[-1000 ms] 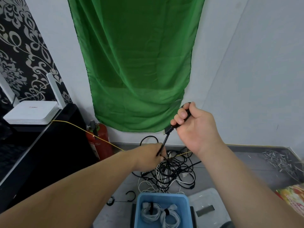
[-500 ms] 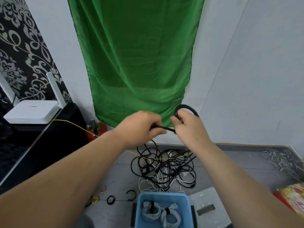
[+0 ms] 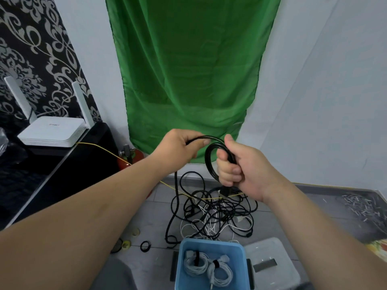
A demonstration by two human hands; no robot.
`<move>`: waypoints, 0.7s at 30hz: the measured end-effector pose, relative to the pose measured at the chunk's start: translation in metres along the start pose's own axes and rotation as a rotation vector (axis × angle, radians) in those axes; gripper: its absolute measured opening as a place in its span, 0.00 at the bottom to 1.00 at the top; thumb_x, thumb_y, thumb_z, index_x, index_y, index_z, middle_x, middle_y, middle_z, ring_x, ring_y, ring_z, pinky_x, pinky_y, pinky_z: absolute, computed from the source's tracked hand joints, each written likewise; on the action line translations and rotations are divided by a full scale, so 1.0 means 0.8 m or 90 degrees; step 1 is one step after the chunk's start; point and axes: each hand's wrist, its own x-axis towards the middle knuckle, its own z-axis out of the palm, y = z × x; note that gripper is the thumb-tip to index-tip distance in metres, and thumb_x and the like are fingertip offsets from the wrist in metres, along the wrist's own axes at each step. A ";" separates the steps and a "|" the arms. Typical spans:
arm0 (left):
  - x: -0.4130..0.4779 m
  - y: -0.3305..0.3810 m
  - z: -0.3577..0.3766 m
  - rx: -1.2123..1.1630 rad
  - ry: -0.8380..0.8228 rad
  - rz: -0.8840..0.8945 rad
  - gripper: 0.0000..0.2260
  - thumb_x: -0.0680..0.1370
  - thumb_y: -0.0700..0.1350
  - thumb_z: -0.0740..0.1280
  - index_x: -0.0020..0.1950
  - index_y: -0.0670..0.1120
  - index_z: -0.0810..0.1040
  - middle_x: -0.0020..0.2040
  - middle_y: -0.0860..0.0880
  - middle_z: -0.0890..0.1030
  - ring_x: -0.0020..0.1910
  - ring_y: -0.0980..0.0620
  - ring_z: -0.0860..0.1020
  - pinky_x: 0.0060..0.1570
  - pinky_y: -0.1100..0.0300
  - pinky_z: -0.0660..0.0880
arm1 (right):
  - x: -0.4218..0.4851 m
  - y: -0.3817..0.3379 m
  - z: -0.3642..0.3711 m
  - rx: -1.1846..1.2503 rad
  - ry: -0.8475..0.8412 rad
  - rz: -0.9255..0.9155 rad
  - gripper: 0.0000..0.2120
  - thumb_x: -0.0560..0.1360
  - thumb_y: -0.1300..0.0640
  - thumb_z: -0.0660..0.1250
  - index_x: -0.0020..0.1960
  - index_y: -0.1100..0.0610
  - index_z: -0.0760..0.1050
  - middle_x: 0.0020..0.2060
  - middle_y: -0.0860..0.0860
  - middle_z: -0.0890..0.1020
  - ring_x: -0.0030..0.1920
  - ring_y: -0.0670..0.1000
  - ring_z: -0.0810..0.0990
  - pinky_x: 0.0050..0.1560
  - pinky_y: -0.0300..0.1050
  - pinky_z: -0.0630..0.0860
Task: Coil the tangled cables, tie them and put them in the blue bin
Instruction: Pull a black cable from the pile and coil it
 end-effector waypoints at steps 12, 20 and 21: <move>-0.039 -0.034 0.073 0.095 -0.309 -0.183 0.04 0.81 0.47 0.65 0.56 0.52 0.76 0.38 0.52 0.83 0.38 0.54 0.79 0.42 0.60 0.76 | 0.015 -0.010 -0.019 0.421 0.150 -0.179 0.17 0.86 0.49 0.53 0.44 0.55 0.70 0.31 0.49 0.67 0.30 0.50 0.63 0.42 0.46 0.64; -0.054 -0.017 0.083 0.180 -0.420 -0.197 0.07 0.83 0.50 0.63 0.58 0.50 0.77 0.33 0.54 0.80 0.34 0.56 0.78 0.39 0.63 0.73 | 0.020 -0.015 -0.045 0.267 0.296 -0.262 0.15 0.87 0.51 0.55 0.46 0.57 0.72 0.31 0.52 0.77 0.32 0.51 0.75 0.44 0.46 0.74; -0.054 -0.015 0.084 0.183 -0.420 -0.178 0.06 0.83 0.50 0.63 0.58 0.51 0.77 0.32 0.55 0.79 0.33 0.57 0.78 0.38 0.63 0.73 | 0.020 -0.014 -0.048 0.237 0.316 -0.277 0.15 0.87 0.52 0.55 0.46 0.58 0.72 0.32 0.53 0.79 0.34 0.51 0.77 0.45 0.46 0.76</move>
